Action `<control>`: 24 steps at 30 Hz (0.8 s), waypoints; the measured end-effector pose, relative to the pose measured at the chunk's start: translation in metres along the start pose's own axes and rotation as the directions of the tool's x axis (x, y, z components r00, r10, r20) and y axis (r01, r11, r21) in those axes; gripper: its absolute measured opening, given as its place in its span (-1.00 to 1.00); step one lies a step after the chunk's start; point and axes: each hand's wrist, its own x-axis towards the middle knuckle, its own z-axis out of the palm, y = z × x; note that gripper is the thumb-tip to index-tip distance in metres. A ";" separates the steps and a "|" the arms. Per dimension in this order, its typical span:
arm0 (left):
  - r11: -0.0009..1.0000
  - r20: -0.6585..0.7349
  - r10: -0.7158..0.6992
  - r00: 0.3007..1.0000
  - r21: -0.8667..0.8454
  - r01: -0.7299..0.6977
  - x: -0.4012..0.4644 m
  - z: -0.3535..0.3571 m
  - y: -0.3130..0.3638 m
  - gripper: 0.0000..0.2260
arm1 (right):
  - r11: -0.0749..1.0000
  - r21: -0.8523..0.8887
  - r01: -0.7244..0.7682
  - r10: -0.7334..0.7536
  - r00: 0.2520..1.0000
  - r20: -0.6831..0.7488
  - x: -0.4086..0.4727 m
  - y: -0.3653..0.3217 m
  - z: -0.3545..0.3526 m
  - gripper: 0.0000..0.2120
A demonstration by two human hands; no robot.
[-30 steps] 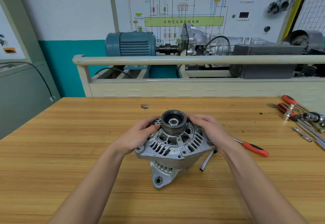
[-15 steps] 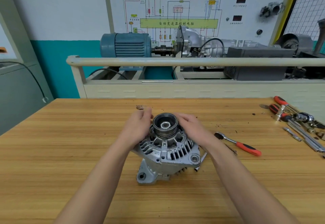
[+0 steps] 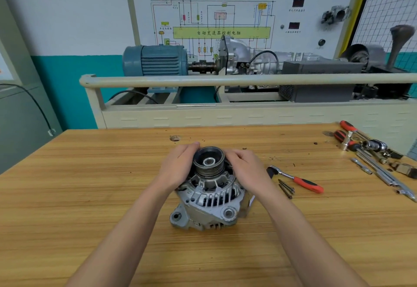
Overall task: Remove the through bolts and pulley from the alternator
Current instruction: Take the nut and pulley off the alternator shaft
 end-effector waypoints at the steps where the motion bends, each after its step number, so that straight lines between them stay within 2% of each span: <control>1: 0.995 -0.004 0.004 1.000 -0.097 -0.004 -0.001 -0.002 0.004 -0.58 | 0.999 0.047 -0.004 0.004 1.000 -0.001 0.001 -0.005 -0.003 -0.49; 3: 0.954 -0.067 -0.008 0.998 -0.300 -0.013 -0.005 -0.001 0.014 -0.66 | 0.991 0.129 0.028 -0.026 1.000 -0.015 0.003 -0.017 -0.005 -0.56; 5: 0.934 -0.101 -0.024 0.995 -0.357 -0.013 -0.012 0.008 0.021 -0.73 | 0.979 0.191 0.072 -0.077 0.997 0.016 0.003 -0.026 0.000 -0.69; 8: 0.982 -0.114 0.009 0.993 -0.185 -0.030 -0.022 0.025 0.027 -0.82 | 0.992 0.068 0.106 -0.112 0.990 0.091 0.002 -0.026 0.007 -0.67; 10: 0.991 -0.128 0.015 0.992 -0.127 -0.032 -0.023 0.026 0.029 -0.77 | 0.994 -0.003 0.108 -0.107 0.989 0.102 0.001 -0.026 0.005 -0.64; 11: 0.996 -0.121 0.013 0.993 -0.089 -0.024 -0.023 0.025 0.031 -0.74 | 0.995 -0.010 0.102 -0.100 0.989 0.111 0.000 -0.026 0.004 -0.63; 13: 0.996 -0.130 0.031 0.991 0.090 -0.020 -0.025 0.023 0.036 -0.74 | 0.996 0.015 0.086 -0.087 0.989 0.123 -0.003 -0.029 0.001 -0.64; 15: 0.960 -0.194 0.132 0.972 0.268 -0.077 -0.030 0.025 0.048 -0.72 | 0.995 0.075 0.071 -0.079 0.991 0.107 -0.008 -0.032 -0.002 -0.68; 17: 0.930 -0.243 0.273 0.931 0.316 -0.190 -0.037 0.034 0.067 -0.69 | 0.988 0.139 0.065 -0.073 0.996 0.051 -0.016 -0.033 -0.012 -0.72; 19: 0.917 -0.208 0.348 0.914 0.277 -0.286 -0.038 0.052 0.089 -0.70 | 0.984 0.169 0.054 -0.051 0.998 -0.025 -0.026 -0.029 -0.029 -0.66; 21: 0.915 -0.132 0.377 0.917 0.203 -0.347 -0.035 0.080 0.111 -0.73 | 0.995 0.095 0.027 -0.019 0.996 -0.085 -0.033 -0.021 -0.053 -0.61; 24: 0.933 0.004 0.353 0.936 0.073 -0.352 -0.024 0.139 0.143 -0.76 | 0.998 0.035 -0.050 0.056 0.981 -0.185 -0.045 0.007 -0.104 -0.65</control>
